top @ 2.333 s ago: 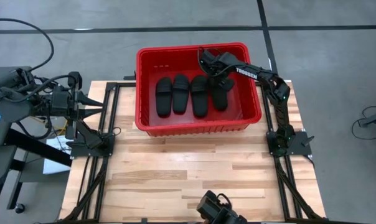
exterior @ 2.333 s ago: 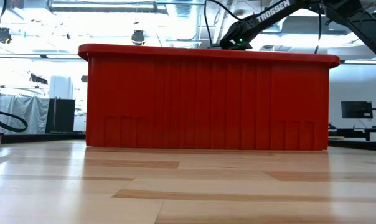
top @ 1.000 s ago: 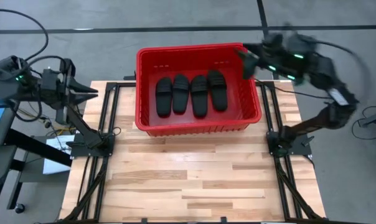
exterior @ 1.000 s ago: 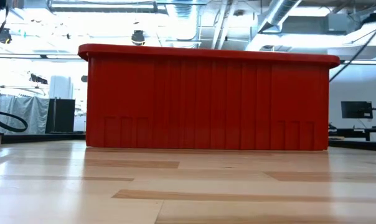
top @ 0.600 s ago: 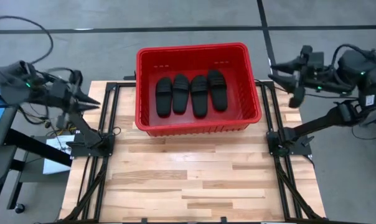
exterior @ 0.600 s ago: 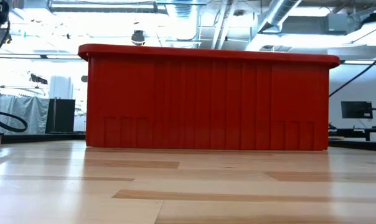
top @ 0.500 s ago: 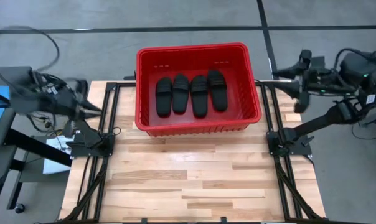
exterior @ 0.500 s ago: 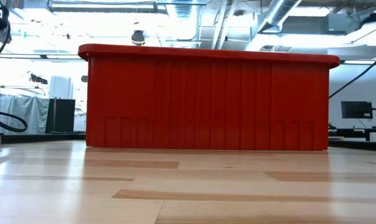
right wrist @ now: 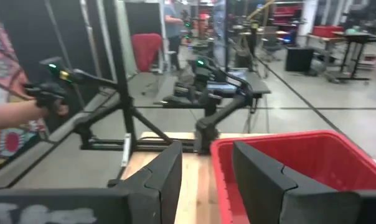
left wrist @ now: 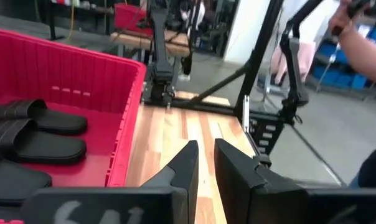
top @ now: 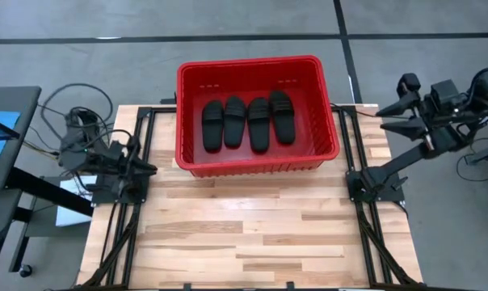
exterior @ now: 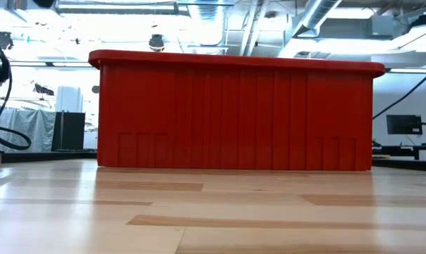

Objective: Pick and place slides into bin
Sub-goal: Return to Home Position

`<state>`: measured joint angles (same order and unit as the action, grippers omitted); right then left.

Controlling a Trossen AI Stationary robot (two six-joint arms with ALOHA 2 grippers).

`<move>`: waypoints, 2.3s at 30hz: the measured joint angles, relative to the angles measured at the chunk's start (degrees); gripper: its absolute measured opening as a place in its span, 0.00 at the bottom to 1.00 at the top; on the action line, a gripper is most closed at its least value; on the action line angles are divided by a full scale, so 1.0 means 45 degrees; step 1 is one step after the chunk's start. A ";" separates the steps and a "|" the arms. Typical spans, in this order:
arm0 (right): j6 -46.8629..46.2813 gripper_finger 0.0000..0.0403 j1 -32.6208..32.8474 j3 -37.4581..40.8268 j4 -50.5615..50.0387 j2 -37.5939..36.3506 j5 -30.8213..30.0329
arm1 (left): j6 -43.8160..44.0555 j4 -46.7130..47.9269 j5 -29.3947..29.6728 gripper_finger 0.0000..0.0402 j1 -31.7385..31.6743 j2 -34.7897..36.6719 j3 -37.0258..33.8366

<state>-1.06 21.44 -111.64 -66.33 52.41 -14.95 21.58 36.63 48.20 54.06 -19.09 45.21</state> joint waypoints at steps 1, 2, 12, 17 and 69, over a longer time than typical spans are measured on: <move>0.0000 0.33 0.0121 0.0182 0.0069 -0.0169 0.0030 | -0.0203 -0.0455 0.0055 0.10 0.0000 0.0361 -0.0483; -0.0003 0.33 0.0237 0.0472 0.0214 -0.0371 0.0036 | -0.0399 -0.0953 0.0133 0.10 0.0000 0.0712 -0.0976; -0.0508 0.32 0.0960 0.6218 0.3978 -0.3968 0.1118 | -0.3394 -0.7319 -0.1751 0.10 0.0000 0.3831 -0.5559; -0.1097 0.31 0.0986 0.9763 0.6129 -0.6649 0.1260 | -0.3656 -0.7539 -0.1444 0.10 0.0002 0.4168 -0.6195; -0.8568 0.30 0.0823 2.4730 1.5052 -1.0334 0.2419 | 0.6089 -0.2680 -0.0743 0.10 0.0000 0.4192 -0.6338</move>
<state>-39.61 25.15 -0.36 1.41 5.91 -4.07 48.98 24.57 44.86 54.06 -0.23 16.69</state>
